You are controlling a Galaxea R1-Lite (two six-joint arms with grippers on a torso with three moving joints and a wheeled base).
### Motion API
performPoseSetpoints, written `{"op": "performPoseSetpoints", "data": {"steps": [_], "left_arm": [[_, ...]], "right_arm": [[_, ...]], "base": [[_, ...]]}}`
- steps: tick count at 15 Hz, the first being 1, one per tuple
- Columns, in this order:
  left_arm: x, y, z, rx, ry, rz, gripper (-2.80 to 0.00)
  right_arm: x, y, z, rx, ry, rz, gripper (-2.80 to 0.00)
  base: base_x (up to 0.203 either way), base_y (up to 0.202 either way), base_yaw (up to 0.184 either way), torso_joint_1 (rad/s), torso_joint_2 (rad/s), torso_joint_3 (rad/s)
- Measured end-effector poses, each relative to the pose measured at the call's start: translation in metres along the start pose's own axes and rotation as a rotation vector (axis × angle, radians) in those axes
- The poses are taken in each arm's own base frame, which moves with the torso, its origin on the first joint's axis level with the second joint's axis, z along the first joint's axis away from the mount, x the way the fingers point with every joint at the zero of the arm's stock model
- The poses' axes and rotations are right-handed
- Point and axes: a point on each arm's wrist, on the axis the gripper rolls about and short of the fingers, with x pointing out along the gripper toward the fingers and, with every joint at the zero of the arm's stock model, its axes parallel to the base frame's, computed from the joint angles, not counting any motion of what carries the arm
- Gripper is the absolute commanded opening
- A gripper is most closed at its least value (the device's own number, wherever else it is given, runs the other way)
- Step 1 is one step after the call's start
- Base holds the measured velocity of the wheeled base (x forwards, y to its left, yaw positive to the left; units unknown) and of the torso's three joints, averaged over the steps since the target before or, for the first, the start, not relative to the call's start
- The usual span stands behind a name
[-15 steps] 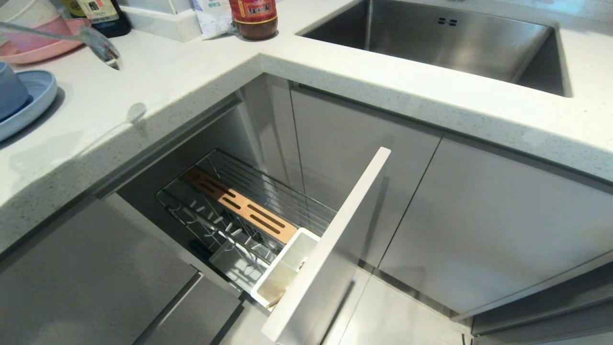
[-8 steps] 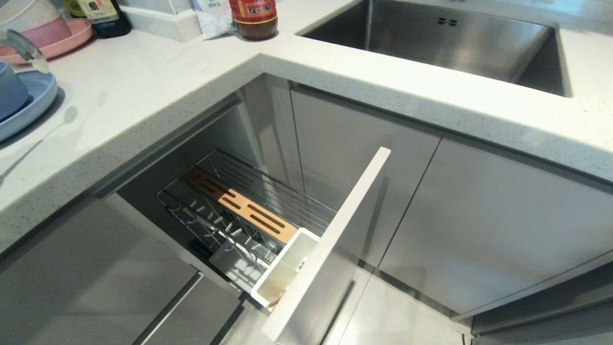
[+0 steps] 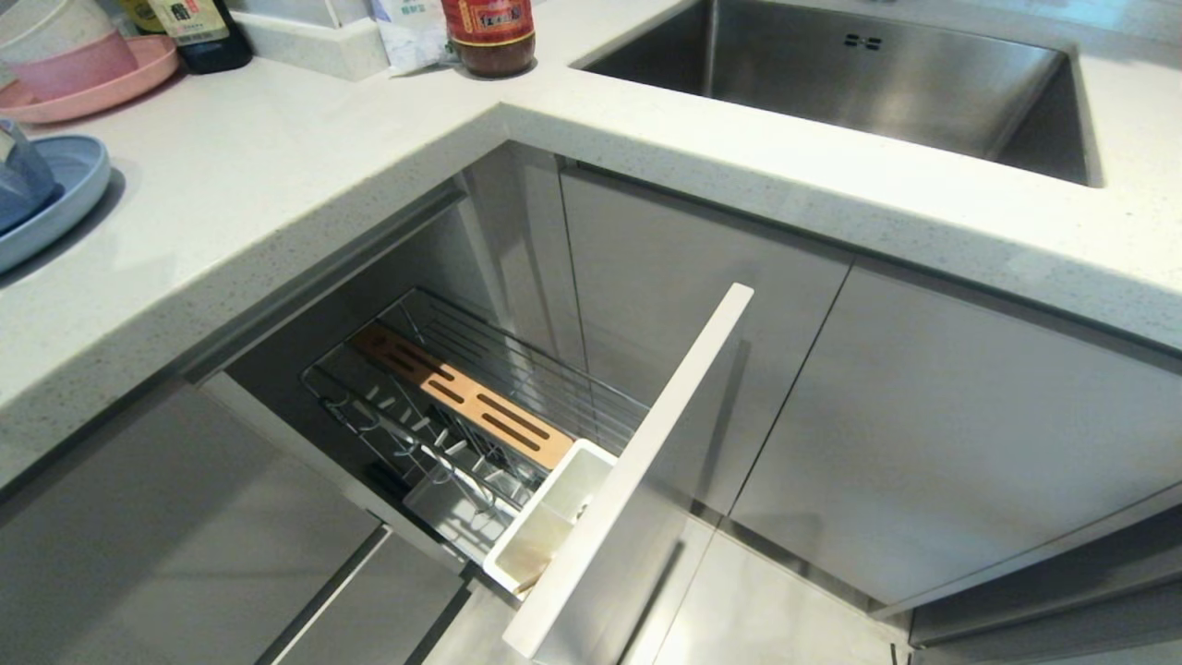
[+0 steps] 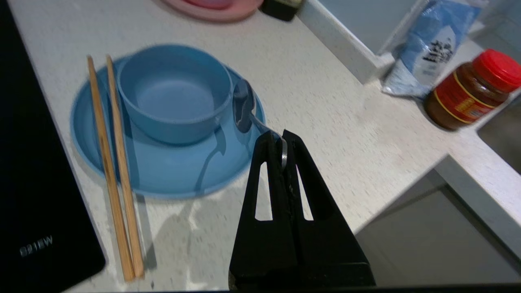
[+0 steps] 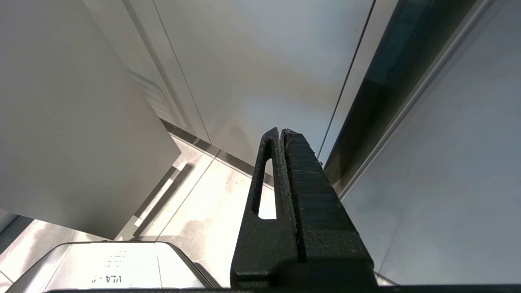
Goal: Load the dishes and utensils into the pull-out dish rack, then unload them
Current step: Take the spoon out of the cupboard
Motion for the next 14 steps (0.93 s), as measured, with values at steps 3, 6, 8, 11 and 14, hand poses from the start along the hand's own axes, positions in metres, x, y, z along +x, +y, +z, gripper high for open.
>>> {"op": "performPoseSetpoints", "data": {"steps": [3, 6, 8, 11, 14], "left_arm": [[0.016, -0.003, -0.01, 0.049, -0.061, 0.003, -2.8], [0.026, -0.006, -0.016, 0.045, -0.1, -0.007, -2.8], [0.034, -0.007, -0.021, 0.051, -0.104, 0.003, -2.8], [0.044, -0.008, -0.028, 0.09, -0.094, 0.02, -2.8], [0.05, -0.007, -0.034, 0.125, -0.085, 0.037, -2.8]], "right_arm": [[0.0, 0.0, 0.0, 0.0, 0.0, 0.0, -2.8], [0.0, 0.0, 0.0, 0.0, 0.0, 0.0, -2.8], [0.0, 0.0, 0.0, 0.0, 0.001, 0.0, -2.8], [0.0, 0.0, 0.0, 0.0, 0.0, 0.0, -2.8], [0.0, 0.0, 0.0, 0.0, 0.0, 0.0, -2.8]], "base": [[0.0, 0.0, 0.0, 0.0, 0.0, 0.0], [0.0, 0.0, 0.0, 0.0, 0.0, 0.0], [0.0, 0.0, 0.0, 0.0, 0.0, 0.0], [0.0, 0.0, 0.0, 0.0, 0.0, 0.0], [0.0, 0.0, 0.0, 0.0, 0.0, 0.0]]}}
